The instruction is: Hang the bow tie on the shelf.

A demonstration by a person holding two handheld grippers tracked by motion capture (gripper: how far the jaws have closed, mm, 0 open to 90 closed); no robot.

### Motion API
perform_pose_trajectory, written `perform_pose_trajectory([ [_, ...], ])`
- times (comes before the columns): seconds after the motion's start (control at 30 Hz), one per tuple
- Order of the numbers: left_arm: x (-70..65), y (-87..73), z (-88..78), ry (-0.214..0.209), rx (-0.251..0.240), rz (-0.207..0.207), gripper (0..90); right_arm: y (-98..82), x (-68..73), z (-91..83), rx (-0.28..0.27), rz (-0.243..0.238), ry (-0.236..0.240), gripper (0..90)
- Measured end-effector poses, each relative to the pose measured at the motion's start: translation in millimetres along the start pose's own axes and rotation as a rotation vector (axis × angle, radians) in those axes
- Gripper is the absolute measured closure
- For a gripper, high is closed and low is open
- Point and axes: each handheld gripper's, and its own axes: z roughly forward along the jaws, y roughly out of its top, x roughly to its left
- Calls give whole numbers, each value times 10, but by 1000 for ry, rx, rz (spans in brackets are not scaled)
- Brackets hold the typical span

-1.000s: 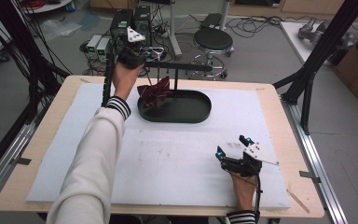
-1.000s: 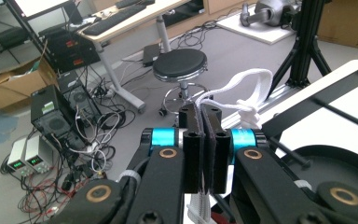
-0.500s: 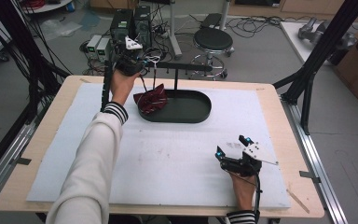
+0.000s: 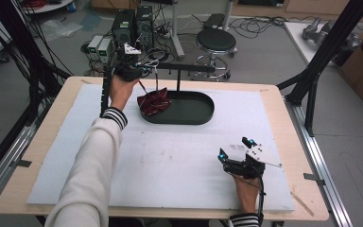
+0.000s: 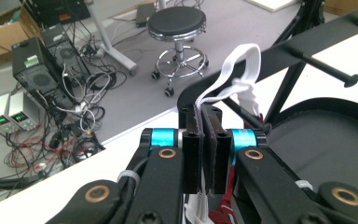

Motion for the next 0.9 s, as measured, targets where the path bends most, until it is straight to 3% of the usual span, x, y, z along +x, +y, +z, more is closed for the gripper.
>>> perform_pose_trajectory([
  [0.3,21,-65,-31,-13,14,-3,813,-4,11,-8,-7,-8,-2,25],
  [0.37,27,-86,-33,-5,16,-3,729,-3,-6,-3,-8,3,1,25],
  [0.47,42,-111,-44,6,15,-6,696,-4,-3,-9,-7,10,-1,25],
  [0.57,59,-125,-74,21,-4,-11,552,-4,13,-7,-6,-7,1,25],
  [0.6,64,-136,-96,34,-14,-10,441,-2,10,-4,-4,-5,0,25],
  [0.67,79,-173,-133,33,-46,-16,394,-2,6,-4,-3,-3,1,25],
  [0.73,99,-236,-179,-13,-108,-37,239,-2,-6,-3,-8,0,1,25],
  [0.77,104,-273,-207,-34,-144,-47,239,-2,-6,-3,-8,0,1,25],
  [0.83,110,-349,-263,-59,-192,-50,125,-1,-3,0,-1,6,2,25],
  [0.9,128,-481,-354,-99,-255,-57,104,1,-4,1,5,13,5,25],
])
